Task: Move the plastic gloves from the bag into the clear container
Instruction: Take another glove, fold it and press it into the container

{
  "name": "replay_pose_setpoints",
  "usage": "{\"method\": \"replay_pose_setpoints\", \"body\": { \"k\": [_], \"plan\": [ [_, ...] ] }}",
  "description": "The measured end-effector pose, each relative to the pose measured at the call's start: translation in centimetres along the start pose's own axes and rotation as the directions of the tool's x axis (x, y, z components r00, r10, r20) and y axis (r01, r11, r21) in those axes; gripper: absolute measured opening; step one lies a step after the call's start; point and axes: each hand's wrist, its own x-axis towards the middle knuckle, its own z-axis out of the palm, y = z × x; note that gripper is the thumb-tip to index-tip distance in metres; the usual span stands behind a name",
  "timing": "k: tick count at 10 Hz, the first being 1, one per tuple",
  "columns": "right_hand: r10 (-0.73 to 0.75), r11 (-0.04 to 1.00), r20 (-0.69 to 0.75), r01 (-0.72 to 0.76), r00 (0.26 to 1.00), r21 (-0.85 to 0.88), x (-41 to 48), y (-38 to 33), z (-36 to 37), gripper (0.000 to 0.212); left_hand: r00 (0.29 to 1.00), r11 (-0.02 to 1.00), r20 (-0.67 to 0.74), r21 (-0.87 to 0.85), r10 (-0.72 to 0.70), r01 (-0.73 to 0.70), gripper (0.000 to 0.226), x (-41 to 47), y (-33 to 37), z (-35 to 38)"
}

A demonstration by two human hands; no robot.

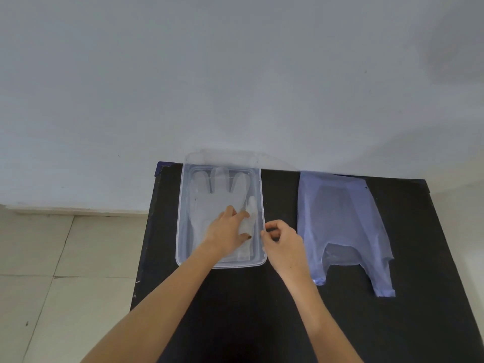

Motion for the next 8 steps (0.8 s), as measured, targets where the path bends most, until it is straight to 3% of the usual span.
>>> {"method": "replay_pose_setpoints", "body": {
  "k": [1,2,3,5,7,8],
  "plan": [
    [-0.014,1.0,0.002,0.014,1.0,0.008,0.0,0.2,0.0,0.012,0.998,1.0,-0.058,-0.016,0.021,-0.022,0.033,-0.3,-0.1,-0.2],
    [-0.027,1.0,-0.001,0.027,1.0,0.01,0.0,0.3,0.0,0.011,0.999,0.999,0.027,-0.005,0.035,-0.035,0.018,-0.5,-0.1,-0.5],
    [-0.024,1.0,-0.006,0.024,1.0,-0.017,0.0,0.3,0.2,0.009,0.983,0.996,0.171,0.058,0.063,-0.074,0.023,-0.7,-0.1,-0.4],
    [-0.014,1.0,0.005,0.014,1.0,-0.01,0.1,0.2,0.1,0.008,0.986,0.997,0.151,0.023,0.065,-0.069,0.026,-0.6,0.1,-0.8],
    [-0.009,1.0,0.041,0.009,0.999,0.014,-0.3,-0.1,-0.4,0.016,0.967,0.999,0.256,-0.04,0.007,0.003,0.027,-1.7,-0.3,-1.8],
    [-0.033,0.999,0.021,0.033,0.999,0.024,-0.9,-0.4,-1.1,0.03,0.997,0.984,0.075,-0.174,-0.021,0.034,0.023,-2.8,0.1,-3.7]
  ]
}}
